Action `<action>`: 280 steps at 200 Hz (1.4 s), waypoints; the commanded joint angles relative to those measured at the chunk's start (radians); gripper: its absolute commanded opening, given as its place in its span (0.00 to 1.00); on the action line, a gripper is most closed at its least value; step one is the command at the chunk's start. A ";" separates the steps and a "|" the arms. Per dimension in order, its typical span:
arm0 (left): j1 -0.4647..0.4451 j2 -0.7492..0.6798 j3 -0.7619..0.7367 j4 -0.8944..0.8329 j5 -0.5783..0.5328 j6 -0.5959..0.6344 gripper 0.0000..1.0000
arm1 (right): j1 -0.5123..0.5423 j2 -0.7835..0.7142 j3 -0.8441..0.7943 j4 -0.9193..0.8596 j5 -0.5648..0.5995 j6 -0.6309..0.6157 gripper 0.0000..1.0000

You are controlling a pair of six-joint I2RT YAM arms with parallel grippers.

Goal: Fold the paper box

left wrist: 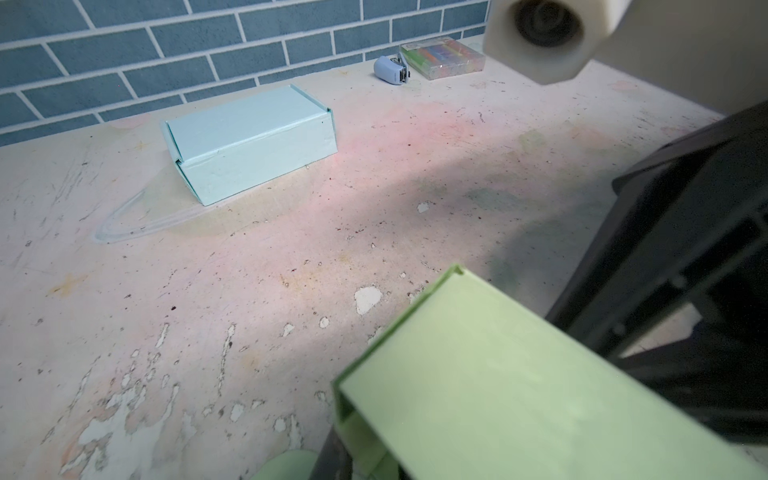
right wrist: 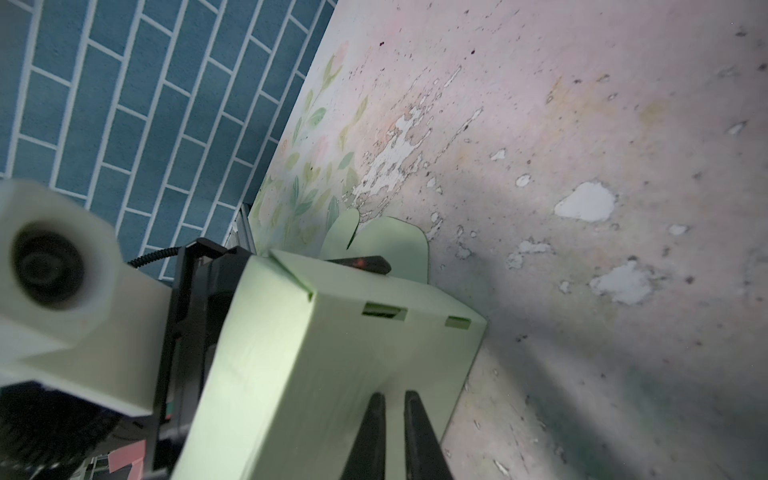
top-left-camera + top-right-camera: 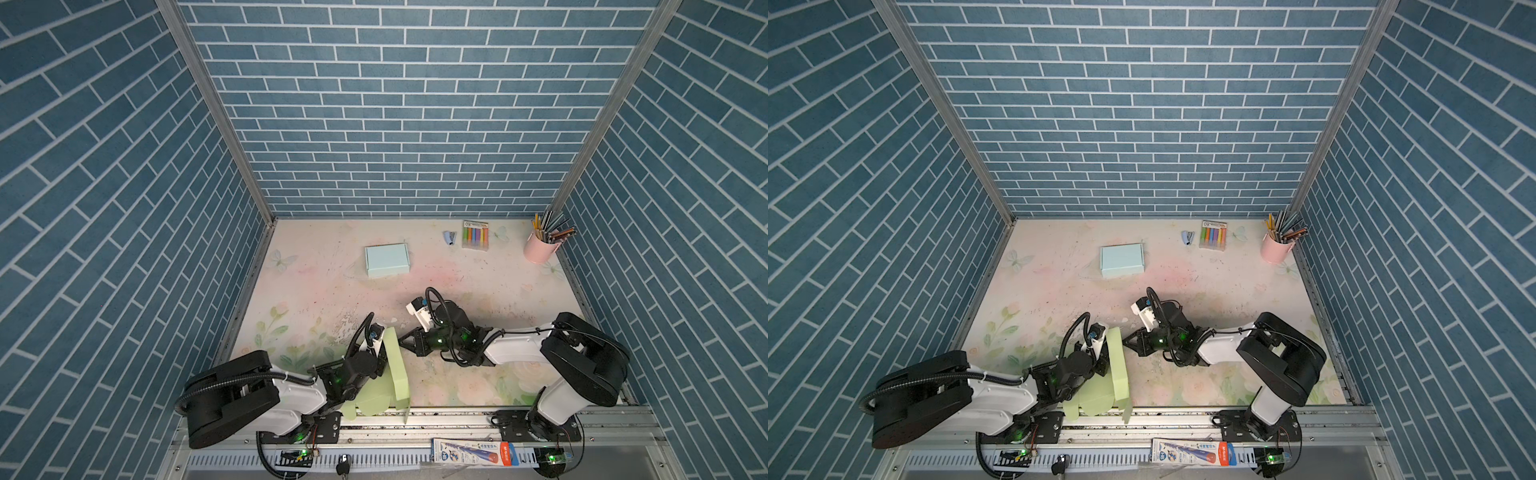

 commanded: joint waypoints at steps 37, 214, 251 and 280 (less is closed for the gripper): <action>-0.008 0.047 -0.001 0.120 0.031 0.029 0.21 | 0.000 0.008 0.027 0.058 -0.026 0.008 0.12; -0.013 0.045 -0.041 0.199 0.079 0.070 0.17 | -0.001 0.049 0.049 0.096 -0.029 0.013 0.11; -0.013 0.037 -0.040 0.200 0.078 0.079 0.12 | -0.001 0.043 0.049 0.089 -0.024 0.008 0.10; -0.012 0.017 -0.049 0.197 0.072 0.080 0.07 | -0.005 0.025 0.045 0.067 -0.014 -0.004 0.10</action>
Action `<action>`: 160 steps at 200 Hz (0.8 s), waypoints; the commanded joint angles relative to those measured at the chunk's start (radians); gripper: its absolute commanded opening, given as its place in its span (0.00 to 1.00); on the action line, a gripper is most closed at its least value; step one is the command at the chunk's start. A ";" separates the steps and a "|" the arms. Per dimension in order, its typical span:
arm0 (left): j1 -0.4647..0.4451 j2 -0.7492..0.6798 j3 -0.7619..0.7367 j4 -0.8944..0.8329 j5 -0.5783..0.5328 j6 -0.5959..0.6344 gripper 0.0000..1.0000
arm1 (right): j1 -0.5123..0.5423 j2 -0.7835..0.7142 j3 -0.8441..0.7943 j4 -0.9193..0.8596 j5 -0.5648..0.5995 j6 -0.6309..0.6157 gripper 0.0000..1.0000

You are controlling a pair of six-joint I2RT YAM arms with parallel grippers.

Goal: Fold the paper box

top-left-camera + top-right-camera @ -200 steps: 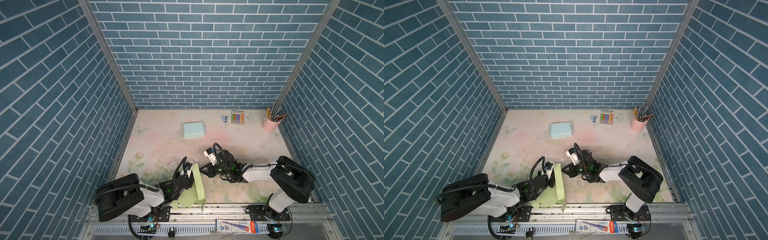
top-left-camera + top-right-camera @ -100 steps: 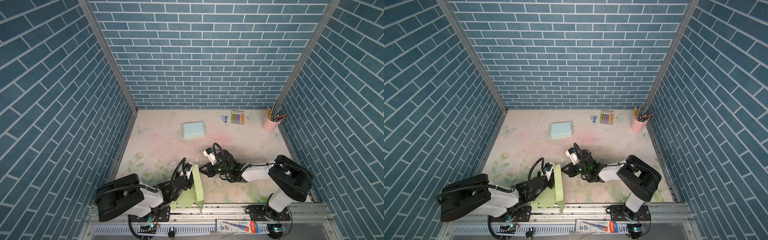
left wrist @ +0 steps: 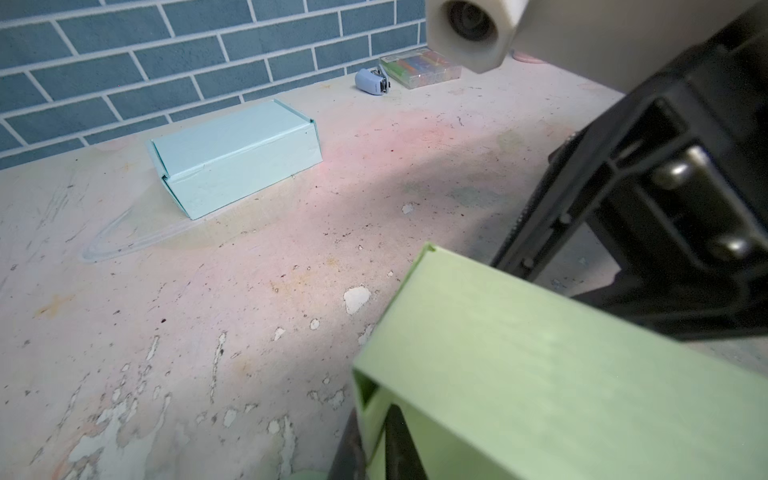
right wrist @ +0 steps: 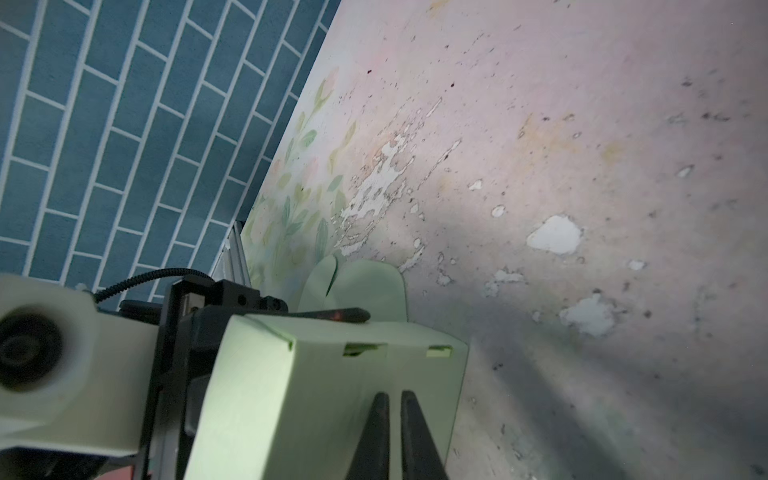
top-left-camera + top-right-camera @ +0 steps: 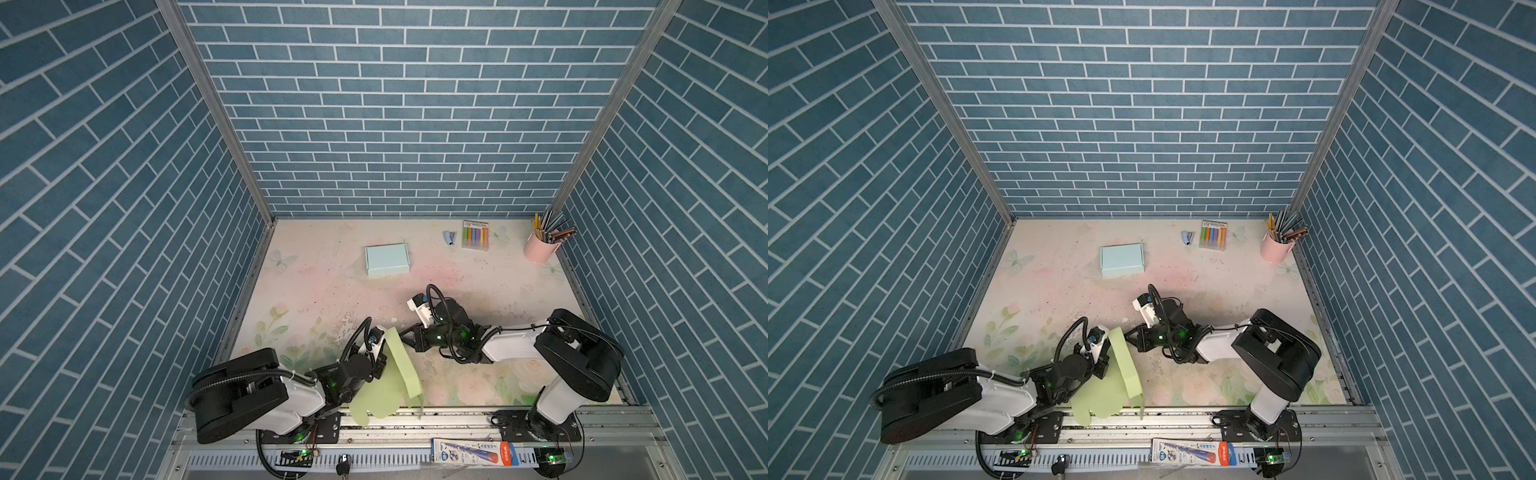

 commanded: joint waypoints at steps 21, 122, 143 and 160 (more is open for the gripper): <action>-0.011 -0.041 0.000 0.047 0.024 0.008 0.06 | 0.009 -0.016 0.028 0.027 -0.034 -0.008 0.10; -0.012 -0.072 -0.005 0.030 0.013 -0.002 0.04 | 0.002 -0.048 0.024 0.006 -0.036 -0.017 0.11; -0.011 -0.080 0.007 -0.014 -0.017 -0.012 0.03 | -0.024 -0.095 0.007 -0.020 -0.027 -0.031 0.12; -0.002 -0.091 0.018 -0.062 -0.041 -0.037 0.01 | -0.051 -0.176 0.002 -0.106 0.000 -0.071 0.15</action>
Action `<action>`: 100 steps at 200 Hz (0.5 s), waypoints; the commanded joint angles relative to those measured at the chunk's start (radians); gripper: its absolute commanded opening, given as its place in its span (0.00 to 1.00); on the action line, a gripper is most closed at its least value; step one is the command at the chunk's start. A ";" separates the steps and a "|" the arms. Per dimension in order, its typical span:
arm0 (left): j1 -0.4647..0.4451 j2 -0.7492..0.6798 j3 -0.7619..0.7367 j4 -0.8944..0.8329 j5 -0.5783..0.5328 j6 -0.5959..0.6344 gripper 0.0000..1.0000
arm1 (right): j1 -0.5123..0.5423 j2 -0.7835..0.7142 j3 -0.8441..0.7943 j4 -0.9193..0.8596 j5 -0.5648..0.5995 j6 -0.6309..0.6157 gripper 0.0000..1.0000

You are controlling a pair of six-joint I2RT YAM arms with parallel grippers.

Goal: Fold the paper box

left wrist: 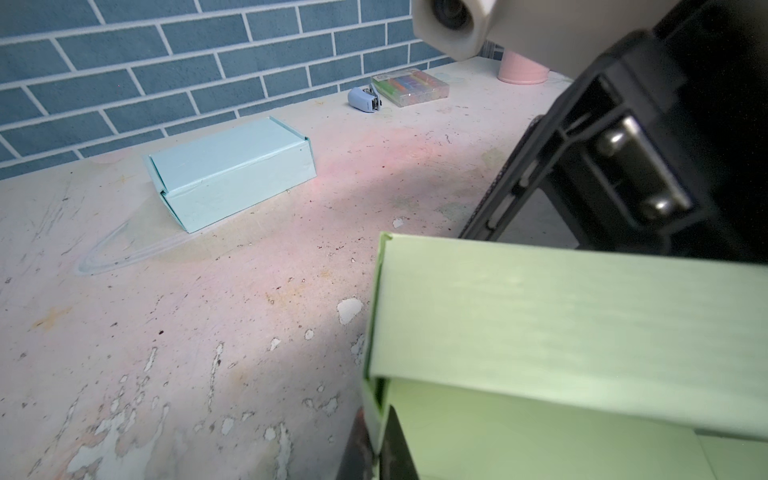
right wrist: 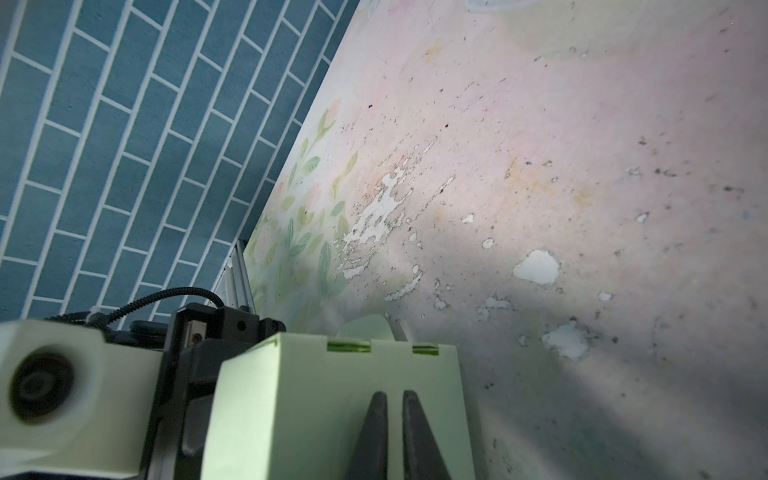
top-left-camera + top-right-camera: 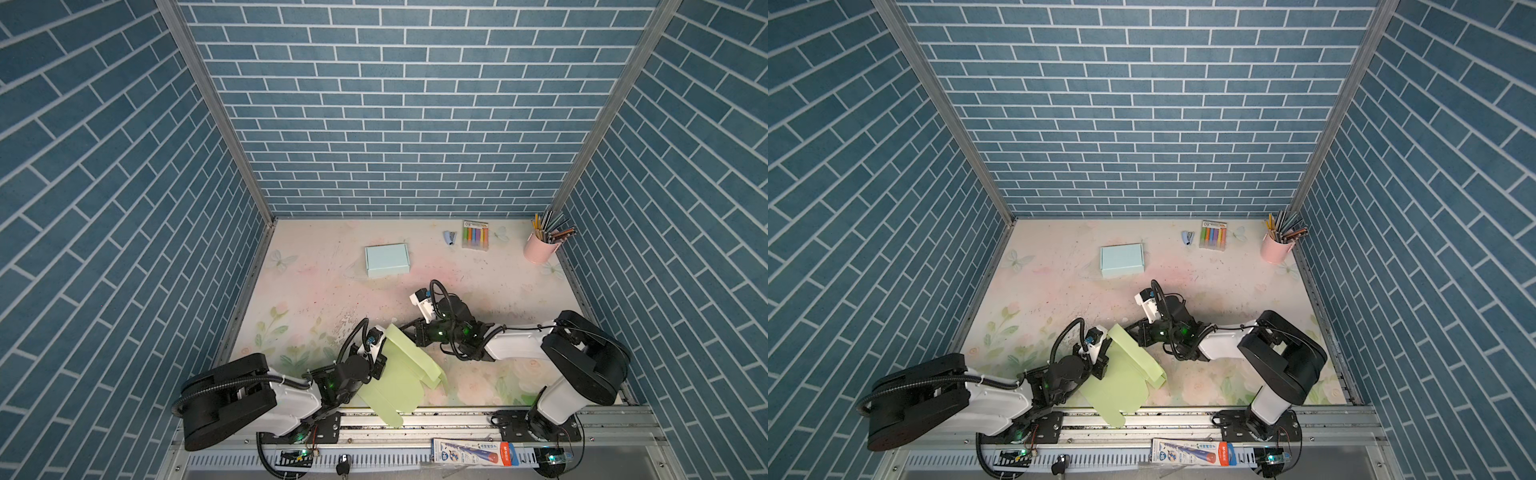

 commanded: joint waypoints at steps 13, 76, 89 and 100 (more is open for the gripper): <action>0.021 -0.030 0.034 -0.075 -0.048 -0.061 0.00 | -0.029 -0.196 0.012 -0.196 0.051 -0.122 0.16; 0.097 -0.112 0.087 -0.278 -0.096 -0.169 0.00 | 0.016 -0.559 0.067 -0.603 0.321 -0.258 0.10; 0.125 -0.133 0.101 -0.329 -0.106 -0.197 0.00 | 0.058 -0.594 0.070 -0.638 0.370 -0.266 0.00; 0.150 -0.153 0.111 -0.369 -0.110 -0.224 0.00 | 0.098 -0.604 0.075 -0.675 0.430 -0.277 0.00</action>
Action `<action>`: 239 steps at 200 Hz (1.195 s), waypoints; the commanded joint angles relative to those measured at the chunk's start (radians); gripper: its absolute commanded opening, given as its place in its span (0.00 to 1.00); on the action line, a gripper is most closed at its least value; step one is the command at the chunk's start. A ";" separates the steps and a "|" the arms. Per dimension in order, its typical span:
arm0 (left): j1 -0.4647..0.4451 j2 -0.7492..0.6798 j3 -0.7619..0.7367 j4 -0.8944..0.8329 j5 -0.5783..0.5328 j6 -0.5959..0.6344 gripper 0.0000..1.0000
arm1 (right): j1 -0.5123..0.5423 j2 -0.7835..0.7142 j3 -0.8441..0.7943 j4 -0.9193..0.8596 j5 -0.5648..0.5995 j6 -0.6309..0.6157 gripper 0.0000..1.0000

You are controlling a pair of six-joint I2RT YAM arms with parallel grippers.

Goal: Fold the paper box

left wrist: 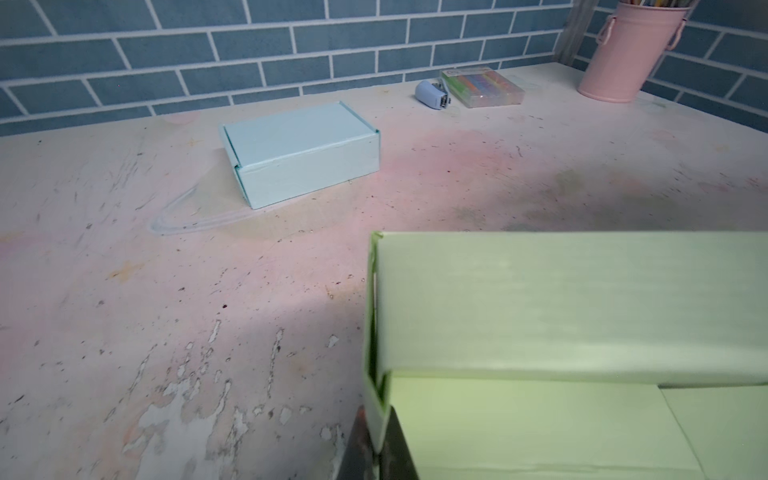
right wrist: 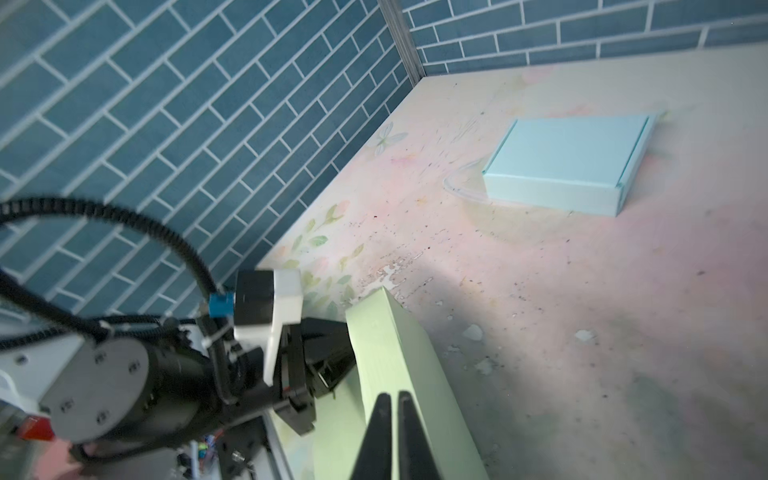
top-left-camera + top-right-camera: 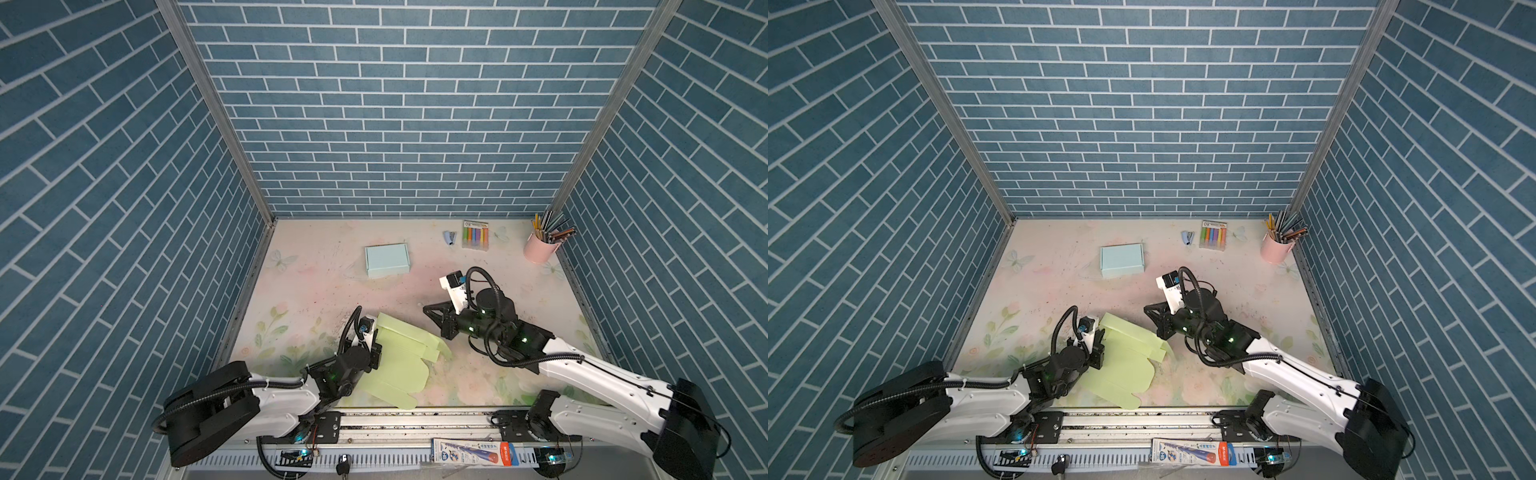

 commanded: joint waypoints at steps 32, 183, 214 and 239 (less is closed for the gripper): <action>0.082 -0.072 0.069 -0.202 -0.059 -0.121 0.00 | 0.157 0.027 0.074 -0.251 0.306 -0.098 0.00; 0.082 -0.187 0.050 -0.251 -0.023 -0.129 0.00 | 0.195 0.308 0.174 -0.171 0.367 -0.165 0.00; 0.082 -0.178 0.036 -0.223 0.015 -0.118 0.00 | 0.195 0.344 0.200 -0.142 0.379 -0.168 0.00; 0.084 -0.191 0.036 -0.228 0.038 -0.124 0.00 | 0.195 0.349 0.191 -0.109 0.382 -0.172 0.00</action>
